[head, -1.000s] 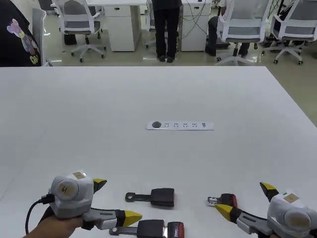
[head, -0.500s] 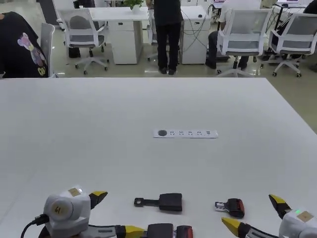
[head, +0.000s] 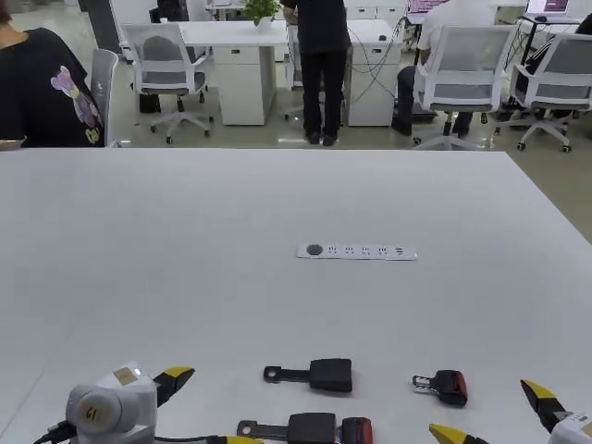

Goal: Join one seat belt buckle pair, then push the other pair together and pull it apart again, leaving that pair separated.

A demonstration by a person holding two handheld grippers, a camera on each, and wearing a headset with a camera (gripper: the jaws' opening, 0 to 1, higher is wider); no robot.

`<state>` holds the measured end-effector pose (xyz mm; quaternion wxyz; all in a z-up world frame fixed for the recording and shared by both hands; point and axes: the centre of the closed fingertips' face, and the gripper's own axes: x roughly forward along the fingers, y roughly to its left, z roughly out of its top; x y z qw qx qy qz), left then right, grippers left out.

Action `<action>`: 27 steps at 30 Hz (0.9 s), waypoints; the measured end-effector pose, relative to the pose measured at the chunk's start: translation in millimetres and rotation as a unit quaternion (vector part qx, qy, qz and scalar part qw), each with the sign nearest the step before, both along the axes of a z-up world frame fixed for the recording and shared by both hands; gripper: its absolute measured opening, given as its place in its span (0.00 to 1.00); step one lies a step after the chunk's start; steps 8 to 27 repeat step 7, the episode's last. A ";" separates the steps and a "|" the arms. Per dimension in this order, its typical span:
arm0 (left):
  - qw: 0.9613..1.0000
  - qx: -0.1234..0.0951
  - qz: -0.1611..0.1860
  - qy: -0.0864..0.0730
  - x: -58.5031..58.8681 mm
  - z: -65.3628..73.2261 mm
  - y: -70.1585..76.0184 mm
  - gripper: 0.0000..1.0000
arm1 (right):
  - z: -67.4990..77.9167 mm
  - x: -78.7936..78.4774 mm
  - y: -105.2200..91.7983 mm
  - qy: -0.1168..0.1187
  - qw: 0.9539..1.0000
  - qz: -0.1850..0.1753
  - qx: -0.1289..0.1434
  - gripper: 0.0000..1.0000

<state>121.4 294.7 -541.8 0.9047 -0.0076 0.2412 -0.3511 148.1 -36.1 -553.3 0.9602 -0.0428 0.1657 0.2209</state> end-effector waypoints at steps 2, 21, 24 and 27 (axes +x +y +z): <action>1.000 0.000 0.002 -0.004 0.3 1.8 1.9 1.00 | 0.8 -1.8 1.6 -0.002 1.000 0.002 -0.001 0.95; 1.000 -0.001 0.007 -0.006 -0.3 1.0 4.0 1.00 | -0.2 -5.5 1.3 0.001 1.000 0.001 -0.003 0.97; 1.000 -0.001 0.007 -0.006 -0.3 1.0 4.0 1.00 | -0.2 -5.5 1.3 0.001 1.000 0.001 -0.003 0.97; 1.000 -0.001 0.007 -0.006 -0.3 1.0 4.0 1.00 | -0.2 -5.5 1.3 0.001 1.000 0.001 -0.003 0.97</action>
